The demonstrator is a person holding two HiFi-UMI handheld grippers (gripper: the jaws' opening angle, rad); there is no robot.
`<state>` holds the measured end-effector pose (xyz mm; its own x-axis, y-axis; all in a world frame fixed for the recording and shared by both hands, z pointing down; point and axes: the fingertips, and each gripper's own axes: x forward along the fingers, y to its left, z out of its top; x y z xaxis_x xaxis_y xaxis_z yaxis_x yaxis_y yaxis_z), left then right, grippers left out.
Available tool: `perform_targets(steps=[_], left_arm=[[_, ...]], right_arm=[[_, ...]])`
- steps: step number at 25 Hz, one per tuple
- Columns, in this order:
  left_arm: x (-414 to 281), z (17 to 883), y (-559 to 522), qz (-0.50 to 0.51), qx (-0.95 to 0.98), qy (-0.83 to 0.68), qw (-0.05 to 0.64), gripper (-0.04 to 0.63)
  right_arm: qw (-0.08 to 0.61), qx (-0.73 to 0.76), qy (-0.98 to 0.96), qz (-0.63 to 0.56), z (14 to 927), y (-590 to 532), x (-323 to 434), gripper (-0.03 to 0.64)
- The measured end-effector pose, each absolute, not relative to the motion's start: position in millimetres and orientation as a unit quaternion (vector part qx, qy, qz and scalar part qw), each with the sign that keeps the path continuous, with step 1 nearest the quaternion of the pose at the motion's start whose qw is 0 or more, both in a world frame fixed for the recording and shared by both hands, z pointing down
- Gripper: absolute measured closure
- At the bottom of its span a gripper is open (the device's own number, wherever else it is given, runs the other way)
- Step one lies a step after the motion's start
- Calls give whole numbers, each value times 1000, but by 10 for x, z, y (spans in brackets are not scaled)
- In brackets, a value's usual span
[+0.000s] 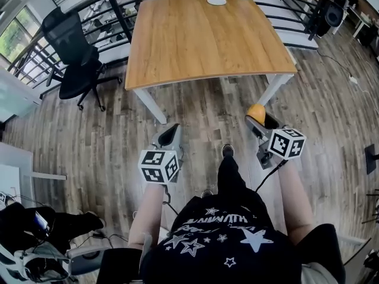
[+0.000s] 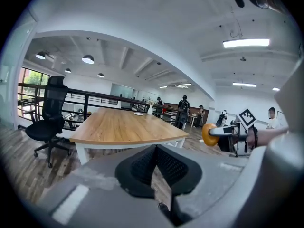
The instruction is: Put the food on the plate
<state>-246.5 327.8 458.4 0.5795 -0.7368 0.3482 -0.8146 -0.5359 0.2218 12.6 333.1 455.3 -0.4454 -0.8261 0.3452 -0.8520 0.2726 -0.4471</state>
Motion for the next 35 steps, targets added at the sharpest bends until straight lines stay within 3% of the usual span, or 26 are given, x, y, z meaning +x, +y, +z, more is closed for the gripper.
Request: perform_targets(steps=[35], left_arm=[[-1123,4729,132,119,841,-491,193,594]], right_arm=[[-2,478,-813,333,4745,-252,1576,273]])
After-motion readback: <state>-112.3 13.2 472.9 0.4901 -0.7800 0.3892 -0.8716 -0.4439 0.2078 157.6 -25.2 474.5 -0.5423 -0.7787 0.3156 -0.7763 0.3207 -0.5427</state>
